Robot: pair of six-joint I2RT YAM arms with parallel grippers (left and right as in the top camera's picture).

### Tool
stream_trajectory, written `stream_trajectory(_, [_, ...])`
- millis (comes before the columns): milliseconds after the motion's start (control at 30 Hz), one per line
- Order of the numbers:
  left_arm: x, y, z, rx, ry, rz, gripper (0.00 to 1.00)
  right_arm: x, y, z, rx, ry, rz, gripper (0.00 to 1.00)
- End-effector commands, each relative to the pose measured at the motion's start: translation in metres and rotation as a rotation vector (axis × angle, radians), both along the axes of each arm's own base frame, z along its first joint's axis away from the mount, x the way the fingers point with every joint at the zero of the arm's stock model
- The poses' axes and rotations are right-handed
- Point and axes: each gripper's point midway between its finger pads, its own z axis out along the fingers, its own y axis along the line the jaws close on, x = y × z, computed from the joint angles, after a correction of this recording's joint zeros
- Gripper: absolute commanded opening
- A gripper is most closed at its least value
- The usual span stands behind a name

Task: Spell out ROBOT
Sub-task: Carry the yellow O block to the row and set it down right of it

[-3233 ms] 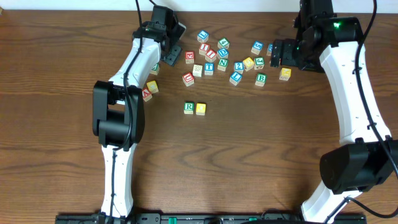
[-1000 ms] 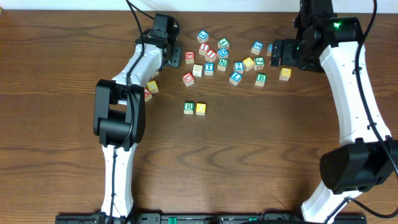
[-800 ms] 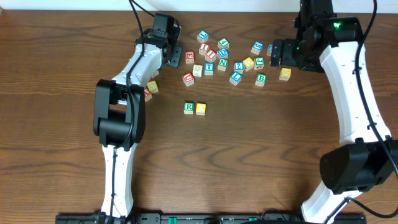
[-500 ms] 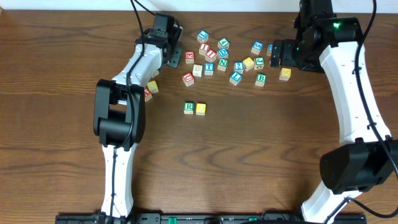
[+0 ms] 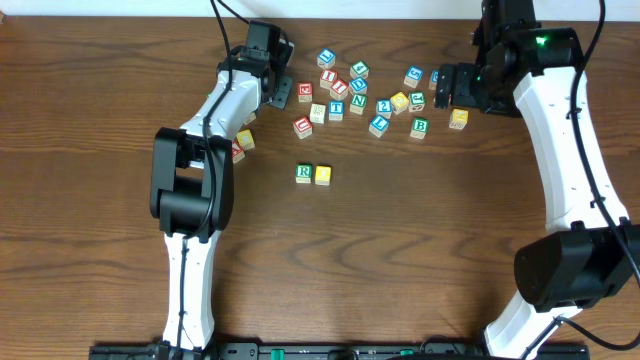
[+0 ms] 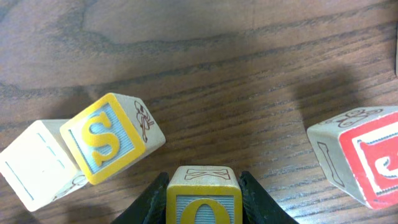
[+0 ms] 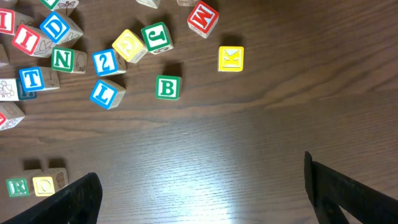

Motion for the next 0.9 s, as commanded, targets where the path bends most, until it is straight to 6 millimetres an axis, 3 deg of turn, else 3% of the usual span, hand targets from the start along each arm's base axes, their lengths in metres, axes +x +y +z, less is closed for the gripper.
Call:
stream_trajectory(0, [-0.003, 0.0, 0.022, -0.001, -0.018, -0.002, 0.25, 0.0, 0.001, -0.005, -0.016, 0.01, 0.011, 0.99])
stream_trajectory(233, [-0.014, -0.013, 0.093, -0.065, -0.089, 0.046, 0.25, 0.003, 0.0, -0.004, -0.014, -0.005, 0.01, 0.99])
stream_trajectory(433, [-0.046, -0.044, 0.139, -0.137, -0.088, 0.08, 0.24, 0.007, 0.001, -0.002, -0.012, -0.022, 0.01, 0.99])
stream_trajectory(567, [-0.077, -0.068, 0.147, -0.188, -0.016, 0.142, 0.24, 0.008, -0.001, -0.002, -0.019, -0.024, 0.006, 0.99])
stream_trajectory(867, [-0.146, -0.125, 0.129, -0.139, 0.155, 0.073, 0.24, 0.007, -0.006, -0.002, -0.043, -0.021, 0.003, 0.99])
